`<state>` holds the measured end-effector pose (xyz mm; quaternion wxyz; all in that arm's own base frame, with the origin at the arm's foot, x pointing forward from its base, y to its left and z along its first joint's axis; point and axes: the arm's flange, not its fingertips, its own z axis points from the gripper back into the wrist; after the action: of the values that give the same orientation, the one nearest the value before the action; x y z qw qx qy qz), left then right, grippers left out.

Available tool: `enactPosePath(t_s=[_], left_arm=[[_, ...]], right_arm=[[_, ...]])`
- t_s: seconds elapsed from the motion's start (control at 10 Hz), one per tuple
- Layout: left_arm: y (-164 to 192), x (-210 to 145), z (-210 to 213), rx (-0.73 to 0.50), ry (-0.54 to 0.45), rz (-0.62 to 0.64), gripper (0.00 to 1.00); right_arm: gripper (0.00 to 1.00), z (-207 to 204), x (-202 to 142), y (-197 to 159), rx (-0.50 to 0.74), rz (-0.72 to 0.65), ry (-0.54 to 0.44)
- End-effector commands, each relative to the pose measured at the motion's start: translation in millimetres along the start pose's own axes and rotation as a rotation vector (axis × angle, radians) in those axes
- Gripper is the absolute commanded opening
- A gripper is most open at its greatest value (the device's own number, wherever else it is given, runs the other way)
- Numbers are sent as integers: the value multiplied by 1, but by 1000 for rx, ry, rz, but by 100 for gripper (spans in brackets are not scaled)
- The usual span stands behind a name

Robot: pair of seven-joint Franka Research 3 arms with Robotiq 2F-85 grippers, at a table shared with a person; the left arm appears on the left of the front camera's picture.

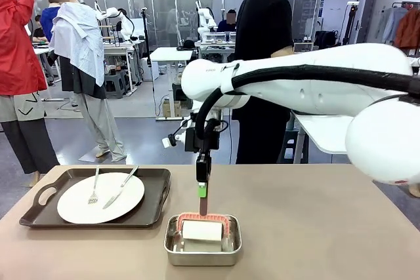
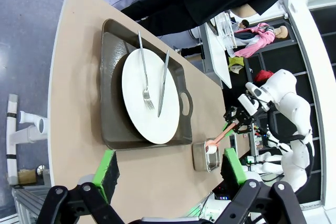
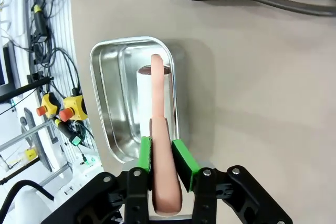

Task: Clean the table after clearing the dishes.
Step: When the left (or right) Handle tray is removed, use the left hand (or right hand) to clean the left (or right) side of the table with the Lint Roller.

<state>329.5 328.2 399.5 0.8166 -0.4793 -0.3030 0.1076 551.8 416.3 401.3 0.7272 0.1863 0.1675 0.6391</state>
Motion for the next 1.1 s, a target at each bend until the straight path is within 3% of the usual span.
enactPosePath(t_s=[0.0, 0.4, 0.6, 1.0], left_arm=[[-1, -1, 3, -7, -7, 1, 100], [-1, -1, 3, -7, -7, 1, 100], [-1, -1, 3, -7, -7, 1, 100], [-1, -1, 3, -7, -7, 1, 100]], right_arm=[[18, 20, -18, 30, -91, -118, -13], [18, 74, -50, 57, -234, -235, -150], [18, 103, -87, 56, -294, -484, -292], [18, 108, -173, 43, -286, -866, -535]])
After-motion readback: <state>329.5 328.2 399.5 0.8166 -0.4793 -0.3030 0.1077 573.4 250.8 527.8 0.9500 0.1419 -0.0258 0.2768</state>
